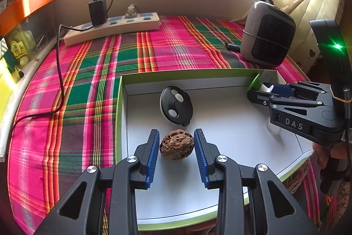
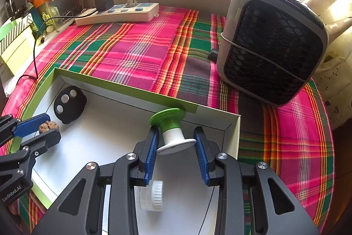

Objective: Organize objects
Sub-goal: 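Carry the walnut and green spool over the white tray, then open both grippers to drop the walnut and spool into the tray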

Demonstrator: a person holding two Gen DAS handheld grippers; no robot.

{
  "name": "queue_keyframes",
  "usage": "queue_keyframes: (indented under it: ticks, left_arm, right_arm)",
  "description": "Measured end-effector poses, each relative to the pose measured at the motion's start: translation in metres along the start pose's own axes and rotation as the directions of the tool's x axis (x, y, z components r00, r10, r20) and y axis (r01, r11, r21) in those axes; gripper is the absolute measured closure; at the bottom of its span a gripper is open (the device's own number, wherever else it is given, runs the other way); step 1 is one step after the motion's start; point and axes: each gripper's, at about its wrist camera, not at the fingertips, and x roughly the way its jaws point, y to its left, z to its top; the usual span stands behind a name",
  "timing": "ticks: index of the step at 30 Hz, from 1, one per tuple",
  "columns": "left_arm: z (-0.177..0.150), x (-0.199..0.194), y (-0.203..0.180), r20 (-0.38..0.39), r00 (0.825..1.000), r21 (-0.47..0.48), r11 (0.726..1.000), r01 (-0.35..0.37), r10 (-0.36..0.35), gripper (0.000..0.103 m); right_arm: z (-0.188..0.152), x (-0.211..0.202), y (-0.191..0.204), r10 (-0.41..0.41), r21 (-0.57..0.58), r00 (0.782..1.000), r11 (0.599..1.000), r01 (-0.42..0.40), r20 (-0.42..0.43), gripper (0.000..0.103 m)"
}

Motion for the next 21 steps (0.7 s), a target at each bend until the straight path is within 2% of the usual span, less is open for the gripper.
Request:
queue_keyframes:
  ticks: [4,9,21]
  left_arm:
    - [0.0001,0.0,-0.0006,0.0,1.0,0.001,1.0,0.0,0.0,0.072]
    - [-0.0007,-0.0005,0.0002,0.001,1.0,-0.001,1.0,-0.002,0.002,0.071]
    - [-0.0004,-0.0073,-0.0016,0.018,1.0,0.016,1.0,-0.016,0.016,0.067]
  right_arm:
    - [0.0002,0.0,-0.0003,0.0,0.001,1.0,1.0,0.0,0.0,0.068]
    - [0.0008,0.0003,0.0007,0.006,0.001,1.0,1.0,-0.006,0.003,0.061]
    - [-0.0014,-0.0048,-0.0017,0.005,0.024,1.0,1.0,-0.005,0.019,0.056]
